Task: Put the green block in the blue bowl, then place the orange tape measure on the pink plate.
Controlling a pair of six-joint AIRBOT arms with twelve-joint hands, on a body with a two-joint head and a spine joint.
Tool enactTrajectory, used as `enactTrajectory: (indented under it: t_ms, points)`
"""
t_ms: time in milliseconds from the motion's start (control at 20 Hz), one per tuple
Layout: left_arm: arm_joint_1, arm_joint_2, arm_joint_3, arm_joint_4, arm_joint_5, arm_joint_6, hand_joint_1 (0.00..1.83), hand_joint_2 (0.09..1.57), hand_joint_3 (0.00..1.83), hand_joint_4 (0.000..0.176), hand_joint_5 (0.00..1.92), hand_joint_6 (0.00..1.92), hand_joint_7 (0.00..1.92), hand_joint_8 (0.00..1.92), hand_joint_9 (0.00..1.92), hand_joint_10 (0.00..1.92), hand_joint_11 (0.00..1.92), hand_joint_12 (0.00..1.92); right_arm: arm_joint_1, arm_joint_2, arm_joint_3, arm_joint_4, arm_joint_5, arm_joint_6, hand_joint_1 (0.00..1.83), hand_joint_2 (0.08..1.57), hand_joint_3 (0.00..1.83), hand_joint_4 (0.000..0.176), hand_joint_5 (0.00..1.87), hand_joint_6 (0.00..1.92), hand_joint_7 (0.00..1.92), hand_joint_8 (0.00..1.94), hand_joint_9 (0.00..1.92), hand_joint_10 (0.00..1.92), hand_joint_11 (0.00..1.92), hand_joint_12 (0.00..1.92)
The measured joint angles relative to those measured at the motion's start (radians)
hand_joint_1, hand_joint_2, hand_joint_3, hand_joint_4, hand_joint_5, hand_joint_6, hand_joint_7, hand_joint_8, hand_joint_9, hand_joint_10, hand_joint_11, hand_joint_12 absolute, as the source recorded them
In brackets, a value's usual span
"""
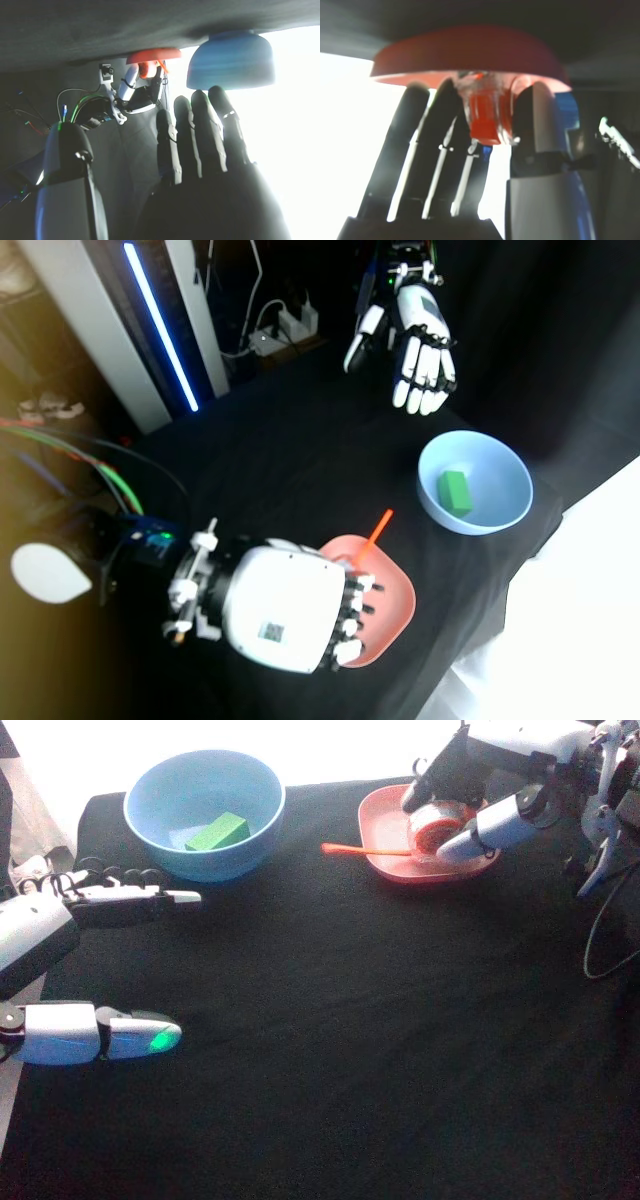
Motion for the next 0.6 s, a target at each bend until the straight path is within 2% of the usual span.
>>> enactTrajectory:
  t_ms: [50, 100, 150, 200, 300, 350, 400, 450, 500, 600]
  points:
    - [-0.003, -0.001, 0.004, 0.001, 0.004, 0.0, 0.81, 0.95, 0.0, 0.035, 0.49, 0.0, 0.47, 0.0, 0.38, 0.0, 0.0, 1.0, 0.0, 0.0, 0.005, -0.006, -0.006, 0.0, 0.78, 0.88, 0.0, 0.153, 0.07, 0.0, 0.22, 0.0, 0.28, 0.02, 0.07, 0.68]
    - [-0.003, -0.001, 0.005, -0.002, 0.002, -0.001, 0.81, 0.95, 0.0, 0.032, 0.51, 0.01, 0.48, 0.01, 0.39, 0.01, 0.0, 1.01, 0.0, 0.0, 0.006, -0.005, -0.009, 0.0, 0.71, 0.84, 0.0, 0.171, 0.01, 0.0, 0.04, 0.0, 0.05, 0.0, 0.01, 0.13]
    - [-0.007, -0.002, 0.007, 0.0, 0.003, -0.001, 0.81, 0.95, 0.0, 0.031, 0.52, 0.01, 0.49, 0.01, 0.39, 0.01, 0.0, 0.97, 0.001, 0.0, 0.008, -0.005, -0.006, 0.009, 0.67, 0.84, 0.0, 0.175, 0.0, 0.0, 0.01, 0.0, 0.01, 0.0, 0.0, 0.03]
    - [-0.007, -0.002, 0.007, 0.002, 0.0, -0.002, 0.8, 0.95, 0.0, 0.037, 0.52, 0.0, 0.49, 0.0, 0.38, 0.0, 0.0, 0.93, 0.002, 0.0, 0.008, -0.002, 0.002, 0.021, 0.66, 0.83, 0.0, 0.176, 0.0, 0.0, 0.0, 0.0, 0.0, 0.0, 0.0, 0.0]
    - [-0.007, -0.002, 0.007, 0.003, 0.0, -0.003, 0.83, 0.96, 0.0, 0.015, 0.52, 0.0, 0.49, 0.0, 0.39, 0.0, 0.0, 1.0, 0.006, 0.004, 0.004, 0.019, 0.036, 0.045, 0.59, 0.78, 0.0, 0.176, 0.0, 0.0, 0.0, 0.0, 0.0, 0.0, 0.0, 0.0]
    - [-0.012, -0.002, 0.009, 0.005, -0.001, -0.004, 0.84, 0.96, 0.0, 0.004, 0.51, 0.0, 0.49, 0.0, 0.4, 0.01, 0.0, 1.02, 0.005, 0.03, -0.03, 0.037, 0.061, 0.05, 0.6, 0.79, 0.0, 0.176, 0.0, 0.0, 0.0, 0.0, 0.0, 0.0, 0.0, 0.0]
    - [-0.02, -0.002, 0.011, 0.007, -0.002, -0.004, 0.83, 0.96, 0.0, 0.0, 0.5, 0.0, 0.48, 0.0, 0.41, 0.01, 0.0, 1.04, 0.005, 0.064, -0.068, 0.04, 0.091, 0.051, 0.63, 0.8, 0.0, 0.176, 0.0, 0.0, 0.0, 0.0, 0.0, 0.0, 0.0, 0.0]
    - [-0.032, 0.0, 0.015, 0.005, -0.009, -0.003, 0.78, 0.97, 0.0, 0.0, 0.46, 0.0, 0.45, 0.0, 0.38, 0.0, 0.0, 0.95, 0.005, 0.112, -0.116, 0.062, 0.136, 0.053, 0.65, 0.8, 0.0, 0.176, 0.0, 0.0, 0.0, 0.0, 0.0, 0.0, 0.0, 0.0]
    - [-0.041, 0.002, 0.019, 0.002, -0.027, -0.004, 0.81, 0.97, 0.0, 0.022, 0.48, 0.01, 0.43, 0.0, 0.32, 0.0, 0.0, 0.77, 0.005, 0.175, -0.165, 0.104, 0.183, 0.053, 0.63, 0.77, 0.0, 0.176, 0.0, 0.0, 0.0, 0.0, 0.0, 0.0, 0.0, 0.0]
    - [-0.046, 0.022, 0.014, 0.004, -0.064, -0.004, 0.81, 0.97, 0.0, 0.032, 0.49, 0.0, 0.41, 0.0, 0.28, 0.0, 0.0, 0.61, 0.006, 0.275, -0.233, 0.156, 0.262, 0.053, 0.61, 0.76, 0.0, 0.176, 0.0, 0.0, 0.0, 0.0, 0.0, 0.0, 0.0, 0.0]
